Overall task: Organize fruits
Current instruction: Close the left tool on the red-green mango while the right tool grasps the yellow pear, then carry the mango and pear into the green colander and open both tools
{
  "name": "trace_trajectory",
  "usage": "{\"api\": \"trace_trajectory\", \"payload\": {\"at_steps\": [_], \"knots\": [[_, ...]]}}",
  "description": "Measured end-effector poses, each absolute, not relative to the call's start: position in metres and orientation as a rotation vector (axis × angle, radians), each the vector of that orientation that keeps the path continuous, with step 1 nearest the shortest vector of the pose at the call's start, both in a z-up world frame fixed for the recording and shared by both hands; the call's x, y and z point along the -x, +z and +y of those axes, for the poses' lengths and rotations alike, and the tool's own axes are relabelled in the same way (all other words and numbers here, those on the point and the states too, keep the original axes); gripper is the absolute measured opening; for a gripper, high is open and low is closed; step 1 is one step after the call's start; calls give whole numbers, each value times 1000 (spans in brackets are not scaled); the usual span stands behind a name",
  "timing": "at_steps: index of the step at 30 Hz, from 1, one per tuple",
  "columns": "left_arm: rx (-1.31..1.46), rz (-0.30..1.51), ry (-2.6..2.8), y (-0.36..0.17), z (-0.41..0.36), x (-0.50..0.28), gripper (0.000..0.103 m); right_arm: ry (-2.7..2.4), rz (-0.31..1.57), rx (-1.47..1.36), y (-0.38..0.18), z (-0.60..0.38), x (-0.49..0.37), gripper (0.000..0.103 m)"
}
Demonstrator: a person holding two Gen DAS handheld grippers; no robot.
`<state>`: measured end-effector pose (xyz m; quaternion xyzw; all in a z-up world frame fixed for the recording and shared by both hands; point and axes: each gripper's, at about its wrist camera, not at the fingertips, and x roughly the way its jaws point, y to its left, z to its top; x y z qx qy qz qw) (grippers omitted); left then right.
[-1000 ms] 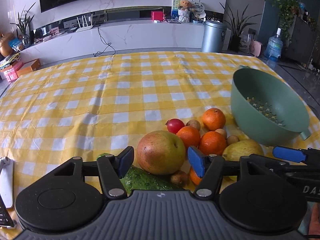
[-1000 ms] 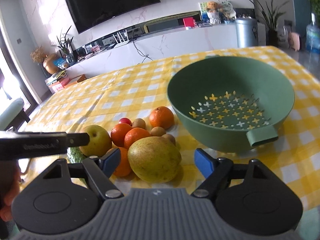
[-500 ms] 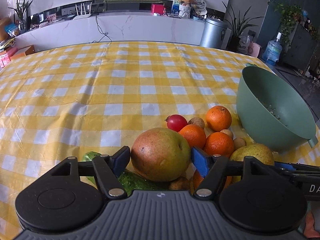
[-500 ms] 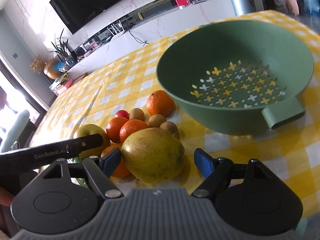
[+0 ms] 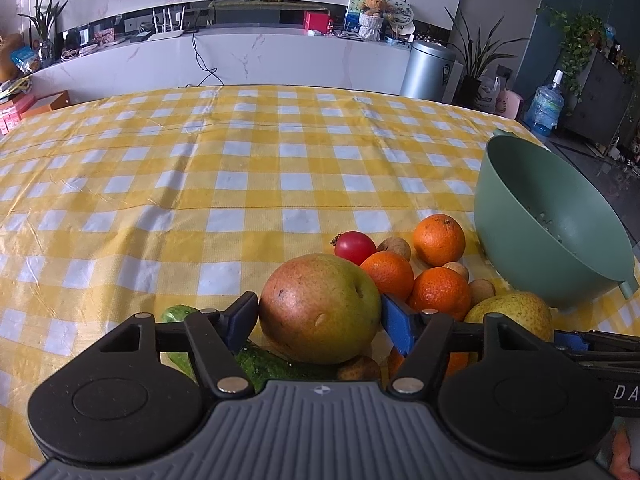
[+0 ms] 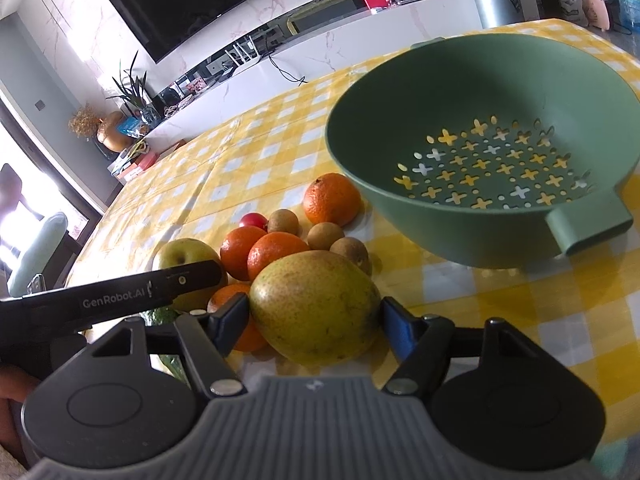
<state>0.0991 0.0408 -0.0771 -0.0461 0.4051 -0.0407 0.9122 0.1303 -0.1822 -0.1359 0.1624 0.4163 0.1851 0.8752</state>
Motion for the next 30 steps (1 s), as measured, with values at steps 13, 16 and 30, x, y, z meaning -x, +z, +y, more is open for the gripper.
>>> {"api": "trace_trajectory", "payload": {"at_steps": [13, 16, 30], "knots": [[56, 755, -75, -41, 30, -76, 76, 393, 777, -328, -118, -188, -111, 68], [67, 740, -102, -24, 23, -68, 76, 401, 736, -326, -108, -191, -100, 68], [81, 747, -307, 36, -41, -95, 76, 380, 609, -183, -32, -253, -91, 68]]}}
